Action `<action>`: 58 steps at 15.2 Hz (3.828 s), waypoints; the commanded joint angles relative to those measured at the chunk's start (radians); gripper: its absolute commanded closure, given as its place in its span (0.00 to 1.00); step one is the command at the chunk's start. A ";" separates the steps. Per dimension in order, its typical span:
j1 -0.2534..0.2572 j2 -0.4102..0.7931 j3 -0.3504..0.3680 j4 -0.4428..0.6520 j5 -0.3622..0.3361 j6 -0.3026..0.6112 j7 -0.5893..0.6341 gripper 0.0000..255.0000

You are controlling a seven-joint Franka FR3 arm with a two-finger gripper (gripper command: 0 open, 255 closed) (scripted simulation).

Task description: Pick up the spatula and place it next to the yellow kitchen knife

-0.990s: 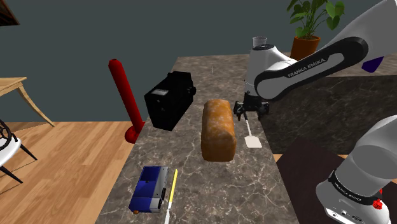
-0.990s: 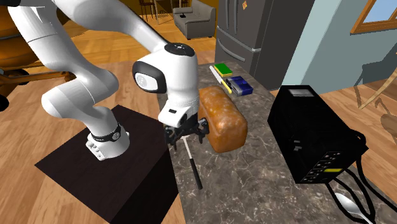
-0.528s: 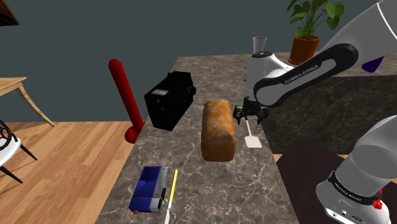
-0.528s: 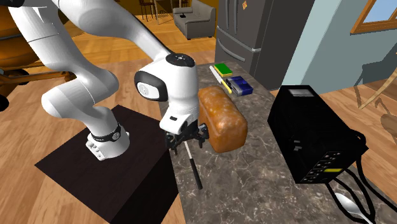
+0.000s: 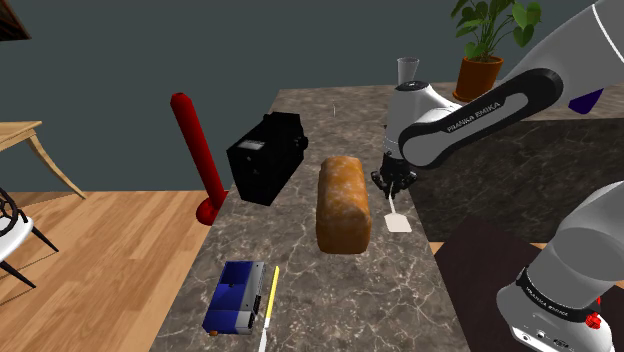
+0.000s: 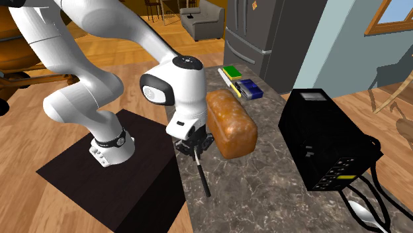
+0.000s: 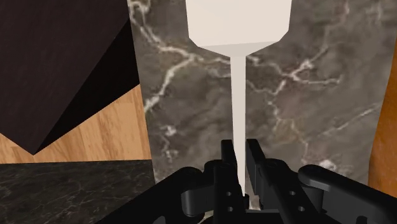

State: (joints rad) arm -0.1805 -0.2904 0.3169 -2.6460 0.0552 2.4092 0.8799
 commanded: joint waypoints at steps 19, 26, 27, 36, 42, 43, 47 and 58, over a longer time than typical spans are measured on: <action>0.012 -0.119 -0.027 0.091 0.022 -0.207 -0.029 1.00; 0.014 -0.161 -0.040 0.155 0.024 -0.313 -0.037 1.00; 0.014 -0.166 -0.041 0.164 0.024 -0.327 -0.038 1.00; 0.128 -0.309 0.080 0.094 0.124 -0.393 0.123 1.00; 0.213 -0.365 0.187 0.087 0.202 -0.432 0.261 1.00; 0.225 -0.370 0.206 0.090 0.215 -0.438 0.285 1.00; 0.271 -0.376 0.286 0.114 0.261 -0.457 0.384 1.00; 0.318 -0.293 0.540 0.272 0.335 -0.479 0.672 1.00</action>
State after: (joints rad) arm 0.1385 -0.5971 0.8300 -2.3985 0.3877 1.9356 1.5195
